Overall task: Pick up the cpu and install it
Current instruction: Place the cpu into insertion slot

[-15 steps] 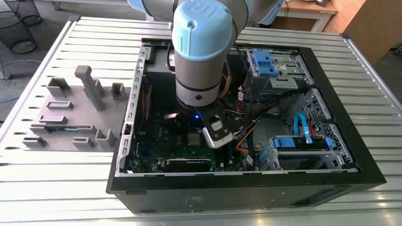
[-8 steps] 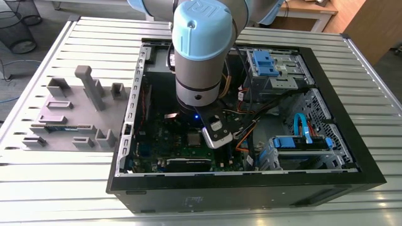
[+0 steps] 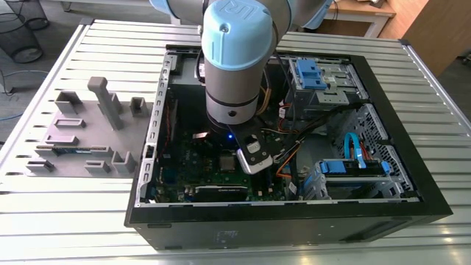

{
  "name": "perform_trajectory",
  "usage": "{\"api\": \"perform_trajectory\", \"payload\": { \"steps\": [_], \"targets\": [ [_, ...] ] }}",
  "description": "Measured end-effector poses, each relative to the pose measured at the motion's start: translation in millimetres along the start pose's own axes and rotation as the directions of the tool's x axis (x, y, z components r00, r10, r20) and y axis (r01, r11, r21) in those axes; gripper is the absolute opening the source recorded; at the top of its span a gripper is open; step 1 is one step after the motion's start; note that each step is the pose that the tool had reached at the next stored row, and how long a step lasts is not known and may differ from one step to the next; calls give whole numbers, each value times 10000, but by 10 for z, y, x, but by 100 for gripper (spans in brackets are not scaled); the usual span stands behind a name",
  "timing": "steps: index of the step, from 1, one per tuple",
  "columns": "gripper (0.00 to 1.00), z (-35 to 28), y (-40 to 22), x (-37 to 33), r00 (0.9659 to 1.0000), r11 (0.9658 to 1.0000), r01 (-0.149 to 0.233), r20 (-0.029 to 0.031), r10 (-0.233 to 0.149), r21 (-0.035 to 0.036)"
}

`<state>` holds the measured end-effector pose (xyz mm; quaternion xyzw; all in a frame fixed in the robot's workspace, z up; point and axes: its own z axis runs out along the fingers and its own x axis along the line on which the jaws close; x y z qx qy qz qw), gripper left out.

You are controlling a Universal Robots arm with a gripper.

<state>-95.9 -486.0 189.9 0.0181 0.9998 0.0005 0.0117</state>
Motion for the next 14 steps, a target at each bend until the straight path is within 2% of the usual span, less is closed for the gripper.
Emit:
{"api": "perform_trajectory", "payload": {
  "steps": [11, 14],
  "targets": [
    [49, -15, -11, -18, 10000, 9999, -65, -4, 65, 107],
    [49, -15, -12, -24, 10000, 9999, -75, -3, 75, 114]
  ]
}}
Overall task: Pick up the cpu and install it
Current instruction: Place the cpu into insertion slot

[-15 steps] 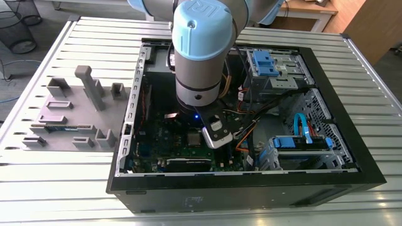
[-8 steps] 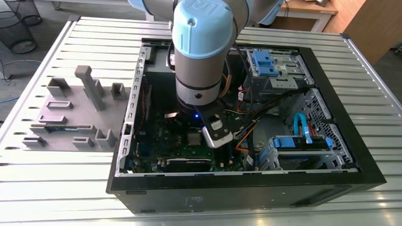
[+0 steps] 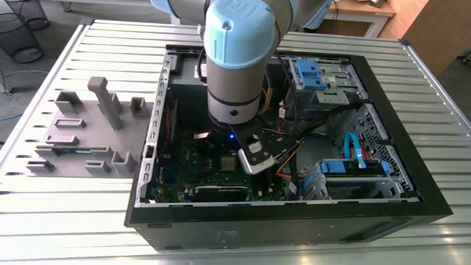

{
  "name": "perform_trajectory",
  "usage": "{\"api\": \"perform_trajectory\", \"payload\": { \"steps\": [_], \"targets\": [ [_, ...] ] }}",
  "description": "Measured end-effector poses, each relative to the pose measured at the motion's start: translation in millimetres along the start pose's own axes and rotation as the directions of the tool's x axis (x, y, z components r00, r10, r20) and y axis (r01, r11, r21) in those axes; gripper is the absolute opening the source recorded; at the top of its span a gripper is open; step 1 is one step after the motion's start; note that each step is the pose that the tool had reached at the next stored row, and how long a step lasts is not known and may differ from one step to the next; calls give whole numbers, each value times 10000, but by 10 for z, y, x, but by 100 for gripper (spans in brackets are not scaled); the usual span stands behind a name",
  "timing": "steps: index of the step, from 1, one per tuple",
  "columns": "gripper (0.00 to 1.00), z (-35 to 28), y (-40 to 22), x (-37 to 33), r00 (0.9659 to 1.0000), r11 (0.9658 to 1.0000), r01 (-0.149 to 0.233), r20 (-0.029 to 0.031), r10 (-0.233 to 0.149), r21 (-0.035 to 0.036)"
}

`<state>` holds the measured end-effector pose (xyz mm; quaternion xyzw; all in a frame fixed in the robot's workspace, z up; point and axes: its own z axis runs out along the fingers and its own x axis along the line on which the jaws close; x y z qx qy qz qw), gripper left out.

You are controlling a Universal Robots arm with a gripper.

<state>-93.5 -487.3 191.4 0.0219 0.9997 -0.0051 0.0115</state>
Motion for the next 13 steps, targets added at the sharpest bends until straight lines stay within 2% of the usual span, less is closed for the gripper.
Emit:
{"api": "perform_trajectory", "payload": {
  "steps": [7, 13],
  "targets": [
    [49, -17, 1, -2, 10000, 10000, 1, 7, -1, -1],
    [49, -6, -2, 4, 10000, 10000, -47, 11, 47, 3]
  ]
}}
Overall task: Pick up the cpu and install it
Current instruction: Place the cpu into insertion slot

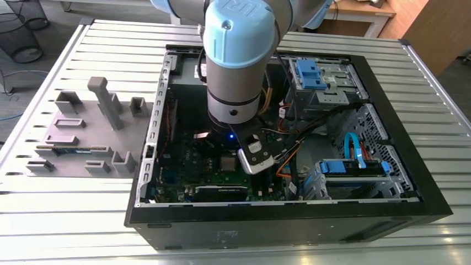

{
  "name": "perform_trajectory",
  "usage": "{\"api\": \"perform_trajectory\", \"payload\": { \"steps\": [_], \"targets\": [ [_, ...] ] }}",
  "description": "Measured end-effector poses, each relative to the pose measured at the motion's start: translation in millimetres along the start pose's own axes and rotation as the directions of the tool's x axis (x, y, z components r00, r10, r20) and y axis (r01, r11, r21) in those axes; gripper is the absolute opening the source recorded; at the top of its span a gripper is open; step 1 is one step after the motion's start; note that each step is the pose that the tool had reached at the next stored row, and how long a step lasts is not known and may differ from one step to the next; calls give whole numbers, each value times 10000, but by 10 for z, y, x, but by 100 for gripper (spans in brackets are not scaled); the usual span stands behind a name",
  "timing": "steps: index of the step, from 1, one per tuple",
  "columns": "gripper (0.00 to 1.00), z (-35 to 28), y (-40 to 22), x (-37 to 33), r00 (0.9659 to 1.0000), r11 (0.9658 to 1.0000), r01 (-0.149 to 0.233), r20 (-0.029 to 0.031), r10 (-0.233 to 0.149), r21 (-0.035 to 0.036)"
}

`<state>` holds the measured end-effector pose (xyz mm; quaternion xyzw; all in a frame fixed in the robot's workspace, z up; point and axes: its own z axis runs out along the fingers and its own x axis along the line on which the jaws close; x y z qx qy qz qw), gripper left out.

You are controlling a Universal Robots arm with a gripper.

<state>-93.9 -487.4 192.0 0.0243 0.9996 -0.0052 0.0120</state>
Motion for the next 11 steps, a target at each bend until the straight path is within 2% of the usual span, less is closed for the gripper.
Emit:
{"api": "perform_trajectory", "payload": {
  "steps": [5, 6, 7, 11],
  "targets": [
    [49, 1, 0, 0, 10000, 10000, -3, 1, 3, -1],
    [47, 0, 0, 0, 10000, 10000, -2, 1, 2, 0],
    [41, 0, 0, 1, 10000, 10000, -3, -2, 3, 2],
    [39, 0, 0, 1, 10000, 10000, -3, 0, 3, 0]
  ]
}}
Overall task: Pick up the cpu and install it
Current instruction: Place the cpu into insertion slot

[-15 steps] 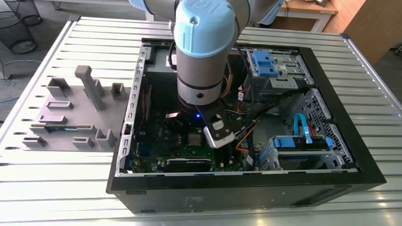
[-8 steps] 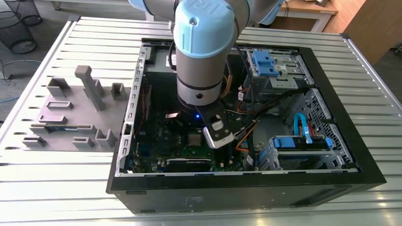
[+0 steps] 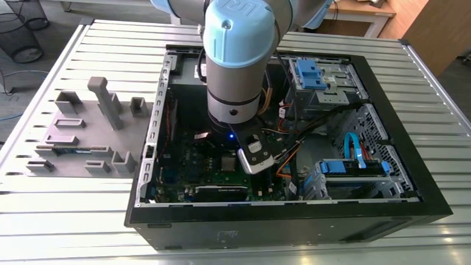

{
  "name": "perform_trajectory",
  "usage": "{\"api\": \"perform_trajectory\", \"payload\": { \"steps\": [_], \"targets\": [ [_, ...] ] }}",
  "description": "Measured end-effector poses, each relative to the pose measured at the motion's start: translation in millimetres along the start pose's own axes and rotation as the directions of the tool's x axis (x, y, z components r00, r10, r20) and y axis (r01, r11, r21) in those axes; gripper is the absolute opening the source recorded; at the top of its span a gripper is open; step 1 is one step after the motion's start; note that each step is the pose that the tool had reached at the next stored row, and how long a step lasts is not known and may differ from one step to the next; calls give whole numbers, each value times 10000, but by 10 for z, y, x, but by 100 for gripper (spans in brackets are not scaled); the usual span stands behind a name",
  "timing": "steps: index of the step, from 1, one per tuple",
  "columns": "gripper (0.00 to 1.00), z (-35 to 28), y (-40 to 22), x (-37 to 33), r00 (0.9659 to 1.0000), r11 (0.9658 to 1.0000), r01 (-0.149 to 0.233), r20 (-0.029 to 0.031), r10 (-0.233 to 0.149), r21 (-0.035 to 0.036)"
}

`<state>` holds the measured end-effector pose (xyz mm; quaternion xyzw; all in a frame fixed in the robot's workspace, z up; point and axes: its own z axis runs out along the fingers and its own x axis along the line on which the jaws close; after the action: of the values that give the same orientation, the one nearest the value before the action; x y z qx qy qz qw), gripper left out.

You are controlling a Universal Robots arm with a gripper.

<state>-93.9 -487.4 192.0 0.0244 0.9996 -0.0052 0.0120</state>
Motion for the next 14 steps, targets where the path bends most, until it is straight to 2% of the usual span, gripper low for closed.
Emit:
{"api": "perform_trajectory", "payload": {
  "steps": [11, 14],
  "targets": [
    [38, 0, 0, 0, 10000, 10000, -1, 0, 1, -1],
    [38, -27, 0, -1, 10000, 10000, -1, 3, 1, -4]
  ]
}}
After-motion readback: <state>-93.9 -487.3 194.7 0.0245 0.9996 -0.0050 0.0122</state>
